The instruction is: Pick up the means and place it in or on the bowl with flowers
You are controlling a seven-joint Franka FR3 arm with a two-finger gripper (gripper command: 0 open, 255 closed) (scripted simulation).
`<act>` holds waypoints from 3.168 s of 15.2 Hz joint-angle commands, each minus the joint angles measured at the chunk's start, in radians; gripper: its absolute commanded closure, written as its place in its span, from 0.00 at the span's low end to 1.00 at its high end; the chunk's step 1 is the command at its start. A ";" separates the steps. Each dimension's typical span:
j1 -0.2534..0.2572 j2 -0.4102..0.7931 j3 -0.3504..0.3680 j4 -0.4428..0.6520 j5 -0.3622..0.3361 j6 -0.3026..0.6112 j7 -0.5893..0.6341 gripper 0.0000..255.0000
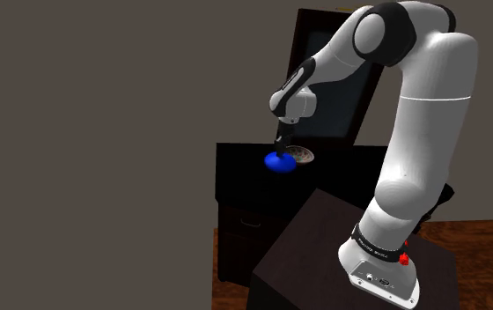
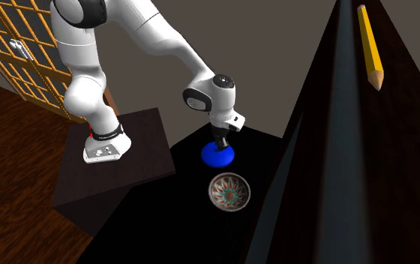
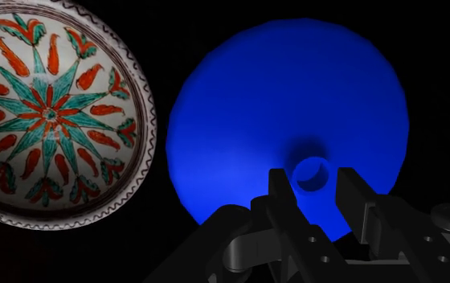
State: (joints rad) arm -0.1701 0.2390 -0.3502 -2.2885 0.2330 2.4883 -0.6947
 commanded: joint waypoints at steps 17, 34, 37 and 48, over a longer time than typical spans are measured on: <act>-0.020 -0.118 -0.058 0.102 -0.094 -0.212 0.010 1.00; -0.201 0.118 -0.114 0.422 0.018 -0.344 -0.255 1.00; -0.205 0.140 -0.108 0.409 0.033 -0.312 -0.265 1.00; -0.226 0.230 -0.077 0.380 0.091 -0.202 -0.306 1.00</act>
State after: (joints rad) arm -0.3941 0.4591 -0.4307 -1.9087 0.3174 2.2763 -0.9970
